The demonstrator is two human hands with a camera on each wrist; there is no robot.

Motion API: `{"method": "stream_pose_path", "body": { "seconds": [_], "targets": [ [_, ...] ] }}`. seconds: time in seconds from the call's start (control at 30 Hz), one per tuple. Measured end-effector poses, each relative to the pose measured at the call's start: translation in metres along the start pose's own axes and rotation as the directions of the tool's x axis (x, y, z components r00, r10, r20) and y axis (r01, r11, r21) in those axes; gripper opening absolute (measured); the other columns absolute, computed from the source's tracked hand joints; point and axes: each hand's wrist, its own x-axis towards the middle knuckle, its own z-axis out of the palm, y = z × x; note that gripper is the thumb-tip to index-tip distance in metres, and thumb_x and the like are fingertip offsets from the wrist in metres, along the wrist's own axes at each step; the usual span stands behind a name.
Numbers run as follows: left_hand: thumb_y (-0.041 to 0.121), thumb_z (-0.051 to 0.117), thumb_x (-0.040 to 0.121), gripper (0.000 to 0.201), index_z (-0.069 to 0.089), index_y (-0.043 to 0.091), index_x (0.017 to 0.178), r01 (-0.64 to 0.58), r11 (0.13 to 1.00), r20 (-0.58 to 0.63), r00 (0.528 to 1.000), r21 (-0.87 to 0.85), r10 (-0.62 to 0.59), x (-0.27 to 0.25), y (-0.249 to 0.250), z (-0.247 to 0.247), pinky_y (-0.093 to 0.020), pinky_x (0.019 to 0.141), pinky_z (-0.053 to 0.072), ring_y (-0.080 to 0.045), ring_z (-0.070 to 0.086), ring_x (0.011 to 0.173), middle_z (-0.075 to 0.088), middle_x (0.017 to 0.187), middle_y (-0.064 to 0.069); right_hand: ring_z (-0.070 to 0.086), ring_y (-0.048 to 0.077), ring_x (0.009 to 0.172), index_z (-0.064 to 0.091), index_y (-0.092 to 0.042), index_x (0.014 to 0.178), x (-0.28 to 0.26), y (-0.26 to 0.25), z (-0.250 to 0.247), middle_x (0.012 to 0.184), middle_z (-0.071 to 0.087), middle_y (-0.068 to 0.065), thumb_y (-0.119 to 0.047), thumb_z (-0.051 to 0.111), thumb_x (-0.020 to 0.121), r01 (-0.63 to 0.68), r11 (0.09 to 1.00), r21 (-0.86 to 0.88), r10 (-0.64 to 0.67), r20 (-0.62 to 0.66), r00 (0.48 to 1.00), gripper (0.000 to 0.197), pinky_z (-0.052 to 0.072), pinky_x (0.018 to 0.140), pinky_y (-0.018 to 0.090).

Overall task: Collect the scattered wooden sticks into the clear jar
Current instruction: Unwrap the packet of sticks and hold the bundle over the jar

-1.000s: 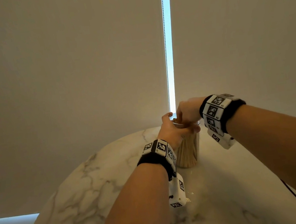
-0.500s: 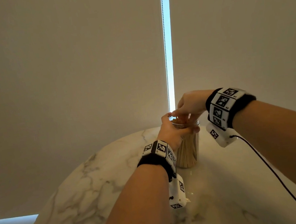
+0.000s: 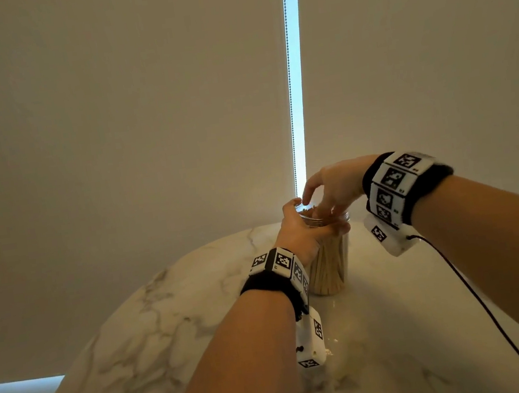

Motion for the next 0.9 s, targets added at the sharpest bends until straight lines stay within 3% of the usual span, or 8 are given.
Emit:
{"method": "stream_pose_path", "body": {
  "seconds": [0.07,0.2,0.33,0.43,0.53,0.63,0.73,0.9],
  "targets": [
    [0.024,0.090,0.072,0.108,0.017,0.022,0.152,0.002,1.000,0.000,1.000,-0.006,-0.002,0.000,-0.001,0.000,-0.032,0.095,0.039,-0.016,0.057,0.112,0.062,0.123,0.003,0.059,0.012,0.094,0.073,-0.034,0.106,0.007,-0.004,0.011,0.103,0.063,-0.010,-0.027,0.071,0.089,0.023,0.996,-0.081,-0.027,-0.053,0.998,0.018,0.044,0.077,0.024],
    [0.025,0.090,0.071,0.111,0.016,0.023,0.153,0.003,1.000,-0.008,1.000,-0.012,-0.003,-0.001,0.000,0.001,-0.031,0.096,0.038,-0.019,0.052,0.121,0.057,0.137,-0.003,0.066,0.016,0.093,0.077,-0.026,0.101,0.012,-0.004,0.016,0.099,0.072,-0.005,-0.028,0.065,0.094,0.001,1.000,-0.014,-0.003,-0.120,0.993,0.014,0.052,0.086,0.029],
    [0.017,0.087,0.075,0.104,0.018,0.019,0.153,-0.014,1.000,-0.002,1.000,-0.027,0.014,-0.001,-0.001,0.000,-0.024,0.091,0.040,-0.015,0.054,0.111,0.057,0.121,0.002,0.074,0.010,0.078,0.069,-0.021,0.105,0.005,0.002,-0.003,0.088,0.075,-0.006,-0.030,0.068,0.094,-0.021,0.994,0.108,0.029,-0.065,0.997,0.014,0.058,0.078,0.025],
    [0.020,0.089,0.073,0.108,0.018,0.020,0.154,-0.014,1.000,0.000,1.000,-0.028,0.014,-0.002,-0.001,0.000,-0.025,0.093,0.043,-0.016,0.056,0.109,0.058,0.124,0.000,0.067,0.004,0.079,0.074,-0.025,0.100,0.001,0.000,-0.009,0.090,0.073,-0.010,-0.031,0.079,0.084,-0.033,0.999,-0.035,0.036,0.075,0.997,0.018,0.044,0.064,0.019],
    [0.020,0.089,0.074,0.107,0.018,0.021,0.153,-0.012,1.000,-0.010,1.000,-0.025,0.012,-0.002,-0.002,0.001,-0.012,0.072,0.041,-0.005,0.055,0.093,0.058,0.117,0.004,0.057,0.003,0.078,0.076,-0.025,0.102,0.002,-0.007,-0.002,0.093,0.068,-0.010,-0.019,0.078,0.083,-0.037,0.985,-0.167,0.058,0.124,0.991,0.020,0.037,0.061,0.020],
    [0.017,0.088,0.075,0.102,0.020,0.020,0.151,-0.025,0.999,-0.013,1.000,-0.026,0.025,-0.003,-0.001,0.001,-0.008,0.064,0.040,0.000,0.056,0.089,0.060,0.109,0.009,0.055,0.006,0.077,0.075,-0.021,0.102,0.005,-0.010,0.002,0.091,0.065,-0.007,-0.018,0.075,0.085,-0.043,0.988,-0.145,0.050,0.040,0.998,0.017,0.040,0.063,0.021],
    [0.016,0.088,0.074,0.103,0.019,0.021,0.151,-0.018,0.999,-0.002,1.000,-0.038,0.018,0.000,-0.004,0.002,-0.011,0.071,0.039,-0.002,0.058,0.095,0.062,0.110,0.011,0.064,0.012,0.079,0.073,-0.020,0.099,0.008,-0.008,0.007,0.090,0.070,-0.004,-0.024,0.075,0.088,-0.043,0.996,-0.072,0.032,-0.156,0.987,0.012,0.053,0.072,0.024],
    [0.018,0.089,0.073,0.106,0.017,0.022,0.150,-0.019,0.999,0.004,1.000,-0.033,0.019,0.001,-0.006,0.001,-0.013,0.072,0.038,-0.005,0.058,0.101,0.061,0.126,0.002,0.069,0.020,0.096,0.075,-0.016,0.106,0.014,-0.012,0.016,0.102,0.073,0.002,-0.032,0.063,0.095,-0.087,0.979,-0.185,0.056,-0.166,0.985,0.024,0.056,0.089,0.033]
  ]
}}
